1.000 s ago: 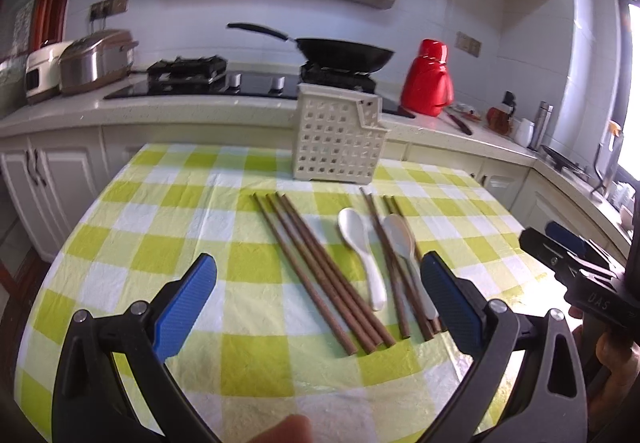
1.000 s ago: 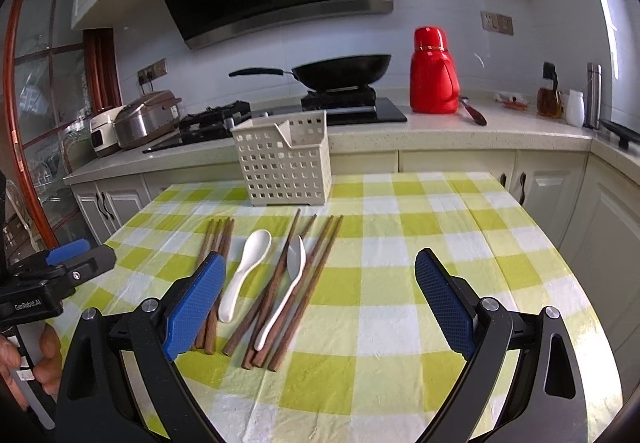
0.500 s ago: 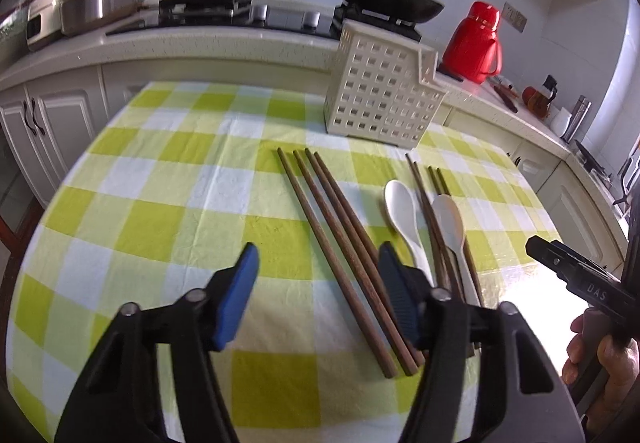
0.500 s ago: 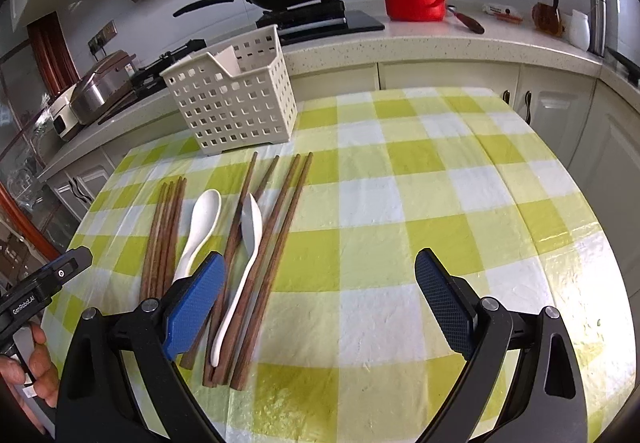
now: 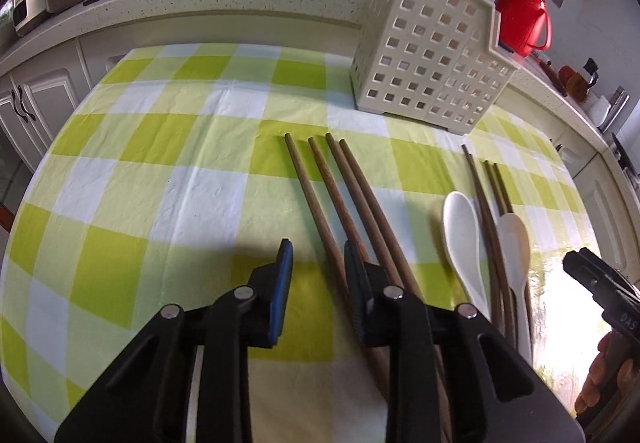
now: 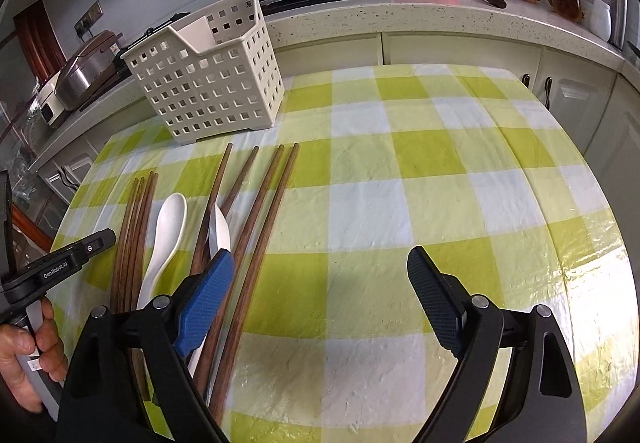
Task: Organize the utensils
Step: 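Lower the left tool onto a brown chopstick while the right tool lowers onto another, then close the left tool on its chopstick while the right tool closes on another and lifts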
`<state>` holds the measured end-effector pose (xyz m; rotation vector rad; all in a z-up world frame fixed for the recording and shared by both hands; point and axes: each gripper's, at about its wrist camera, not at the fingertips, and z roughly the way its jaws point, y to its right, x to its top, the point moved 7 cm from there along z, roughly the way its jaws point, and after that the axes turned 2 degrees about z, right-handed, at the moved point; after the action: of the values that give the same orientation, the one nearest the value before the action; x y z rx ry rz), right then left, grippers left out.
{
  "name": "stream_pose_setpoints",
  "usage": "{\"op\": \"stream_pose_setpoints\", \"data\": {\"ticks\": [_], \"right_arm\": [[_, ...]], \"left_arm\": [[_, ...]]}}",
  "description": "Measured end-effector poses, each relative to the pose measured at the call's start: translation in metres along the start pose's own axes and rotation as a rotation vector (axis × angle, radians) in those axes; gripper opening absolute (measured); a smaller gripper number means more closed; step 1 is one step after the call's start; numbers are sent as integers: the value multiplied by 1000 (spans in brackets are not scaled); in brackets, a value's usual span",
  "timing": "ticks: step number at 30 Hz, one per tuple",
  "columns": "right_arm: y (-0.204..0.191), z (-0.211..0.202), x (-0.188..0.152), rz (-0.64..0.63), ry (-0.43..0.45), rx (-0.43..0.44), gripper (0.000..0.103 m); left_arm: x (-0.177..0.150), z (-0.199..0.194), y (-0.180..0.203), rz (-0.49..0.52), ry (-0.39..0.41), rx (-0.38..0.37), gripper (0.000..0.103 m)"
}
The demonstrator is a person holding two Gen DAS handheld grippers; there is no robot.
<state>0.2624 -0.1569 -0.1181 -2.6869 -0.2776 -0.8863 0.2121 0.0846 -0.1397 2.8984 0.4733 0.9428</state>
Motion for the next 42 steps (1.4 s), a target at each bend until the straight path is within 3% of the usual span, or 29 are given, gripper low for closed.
{"op": "stream_pose_setpoints", "data": {"ticks": [5, 12, 30, 32, 39, 42], "right_arm": [[4, 7, 3, 6, -10, -3, 83], [0, 16, 7, -7, -25, -20, 77], [-28, 47, 8, -87, -96, -97, 55], [-29, 47, 9, -94, -98, -109, 51], [-33, 46, 9, -113, -88, -118, 16], [-28, 45, 9, -85, -79, -103, 12]], "left_arm": [[8, 10, 4, 22, -9, 31, 23], [9, 13, 14, 136, -11, 161, 12], [10, 5, -17, 111, 16, 151, 11], [10, 5, -17, 110, 19, 148, 11], [9, 5, -15, 119, 24, 146, 11], [10, 5, -14, 116, 22, 130, 10]]}}
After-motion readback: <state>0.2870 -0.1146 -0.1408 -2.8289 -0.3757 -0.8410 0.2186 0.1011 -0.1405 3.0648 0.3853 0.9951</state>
